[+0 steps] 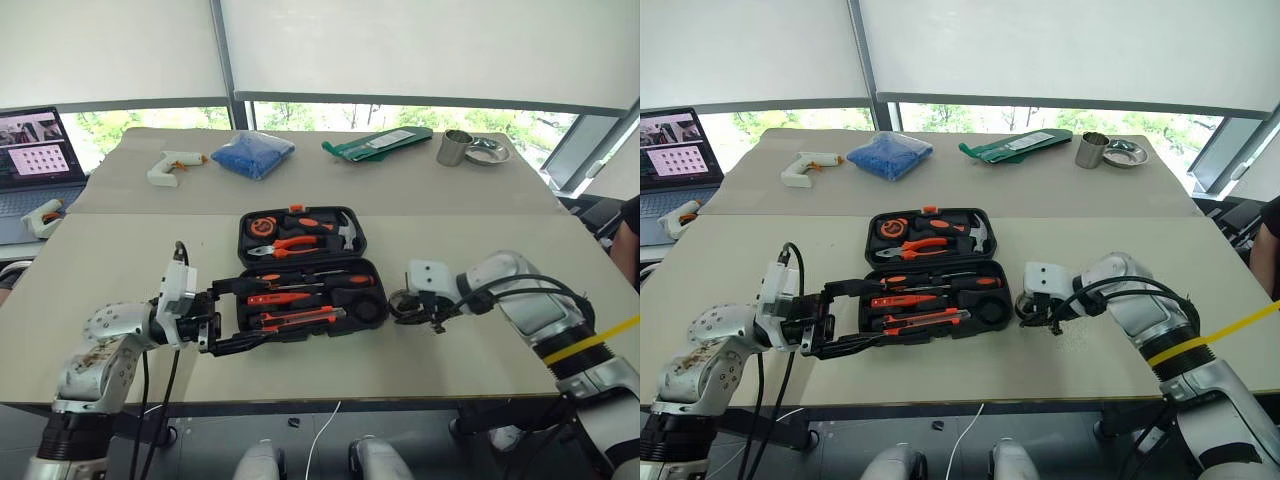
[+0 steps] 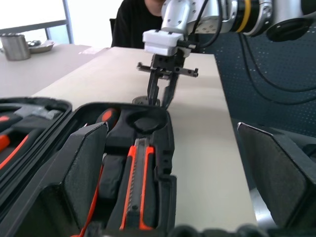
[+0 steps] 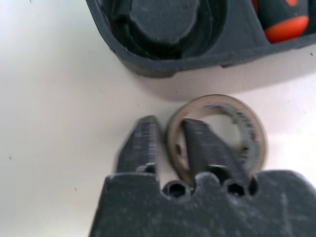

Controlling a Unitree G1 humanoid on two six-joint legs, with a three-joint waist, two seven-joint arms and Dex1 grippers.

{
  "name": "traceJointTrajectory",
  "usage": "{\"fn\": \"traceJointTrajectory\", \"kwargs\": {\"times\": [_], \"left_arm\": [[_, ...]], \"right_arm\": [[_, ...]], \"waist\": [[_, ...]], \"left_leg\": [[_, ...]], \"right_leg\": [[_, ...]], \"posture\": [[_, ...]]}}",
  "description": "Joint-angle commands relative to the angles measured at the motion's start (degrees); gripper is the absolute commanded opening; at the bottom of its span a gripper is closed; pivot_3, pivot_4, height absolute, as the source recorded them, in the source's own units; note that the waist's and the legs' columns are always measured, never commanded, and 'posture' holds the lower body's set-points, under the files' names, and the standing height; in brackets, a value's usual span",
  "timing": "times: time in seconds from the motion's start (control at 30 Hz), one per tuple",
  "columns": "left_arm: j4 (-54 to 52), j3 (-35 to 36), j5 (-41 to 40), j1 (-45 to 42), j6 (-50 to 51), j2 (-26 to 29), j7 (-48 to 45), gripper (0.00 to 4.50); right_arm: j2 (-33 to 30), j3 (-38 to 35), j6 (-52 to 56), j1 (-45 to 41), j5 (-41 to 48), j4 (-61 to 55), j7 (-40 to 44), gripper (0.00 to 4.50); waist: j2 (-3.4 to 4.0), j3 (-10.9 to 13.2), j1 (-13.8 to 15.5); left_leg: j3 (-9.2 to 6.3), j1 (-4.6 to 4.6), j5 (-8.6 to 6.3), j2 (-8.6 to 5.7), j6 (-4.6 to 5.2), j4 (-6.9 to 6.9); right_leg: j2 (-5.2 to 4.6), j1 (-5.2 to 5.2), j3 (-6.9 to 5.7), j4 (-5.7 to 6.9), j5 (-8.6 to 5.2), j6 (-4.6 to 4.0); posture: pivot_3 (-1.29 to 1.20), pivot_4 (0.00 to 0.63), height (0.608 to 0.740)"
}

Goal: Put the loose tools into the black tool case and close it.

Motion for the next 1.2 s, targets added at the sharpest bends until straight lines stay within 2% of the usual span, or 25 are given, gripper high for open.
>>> {"fn": "traceJointTrajectory", "kwargs": {"times": [0.03,0.2,0.37,0.53,0.67,1.1,1.17,1.2], "left_arm": [[-0.44,-0.37,-0.10,-1.75,-1.68,-0.52,-0.28,4.50],[0.28,-0.37,0.24,-1.47,-2.65,-0.64,-0.82,4.50],[0.72,-0.87,1.04,-1.09,-3.64,-0.99,-0.55,4.50],[-0.62,-0.79,1.83,1.12,-4.07,-0.29,-0.52,4.50],[-1.36,0.41,1.69,2.92,-4.03,-0.10,0.65,4.50],[-0.47,0.54,2.43,4.24,-6.17,-0.39,1.90,4.50],[-0.45,0.63,2.44,4.35,-6.37,-0.35,2.12,4.50],[-0.44,0.63,2.58,4.35,-6.44,-0.28,2.28,4.50]], "right_arm": [[-3.02,-4.62,-0.82,-2.94,2.37,-1.43,3.85,0.02],[1.17,-8.64,12.57,-6.26,13.62,-11.09,6.77,0.02],[5.50,-4.60,22.09,-7.37,13.67,-15.62,3.62,0.02],[6.57,-0.18,21.57,-7.73,8.46,-12.21,0.15,0.02],[5.14,1.82,21.67,-7.69,6.40,-10.81,0.60,0.02],[7.56,2.99,25.47,-6.41,6.36,-10.39,-0.77,0.02],[7.27,3.61,24.05,-6.29,5.72,-10.37,-0.34,0.78],[7.88,2.94,23.42,-6.49,5.69,-10.45,-1.41,0.96]], "waist": [[0.01,0.01,-0.03],[0.01,0.01,-0.67],[0.01,0.01,-0.29],[0.02,0.01,0.06],[0.02,0.01,-0.01],[0.02,0.01,-0.12],[0.02,0.01,-0.12],[0.02,0.01,-0.09]], "left_leg": [[0.00,0.00,0.00,0.00,0.00,0.00],[0.02,0.06,0.00,0.09,0.00,-0.02],[-0.05,0.11,0.00,0.23,0.00,-0.03],[0.03,0.04,0.03,0.06,-0.04,0.04],[0.04,0.00,0.03,0.02,-0.04,0.04],[0.01,0.03,0.03,0.04,-0.04,0.04],[0.01,0.03,0.03,0.04,-0.04,0.04],[0.01,0.03,0.03,0.04,-0.04,0.04]], "right_leg": [[0.00,0.00,0.01,0.00,0.00,0.00],[0.10,-0.01,0.09,0.01,0.02,-0.04],[0.26,0.00,0.02,0.11,0.05,-0.17],[0.04,-0.01,0.03,0.08,0.08,-0.10],[-0.01,-0.02,0.03,0.04,0.09,-0.06],[0.04,-0.01,0.02,0.08,0.09,-0.07],[0.04,-0.01,0.02,0.08,0.09,-0.07],[0.04,-0.01,0.02,0.08,0.09,-0.07]], "posture": [[0.00,0.150,0.740],[0.00,0.150,0.740],[0.00,0.150,0.740],[0.00,0.150,0.740],[0.00,0.150,0.740],[0.00,0.150,0.740],[0.00,0.150,0.740],[0.00,0.150,0.740]]}}
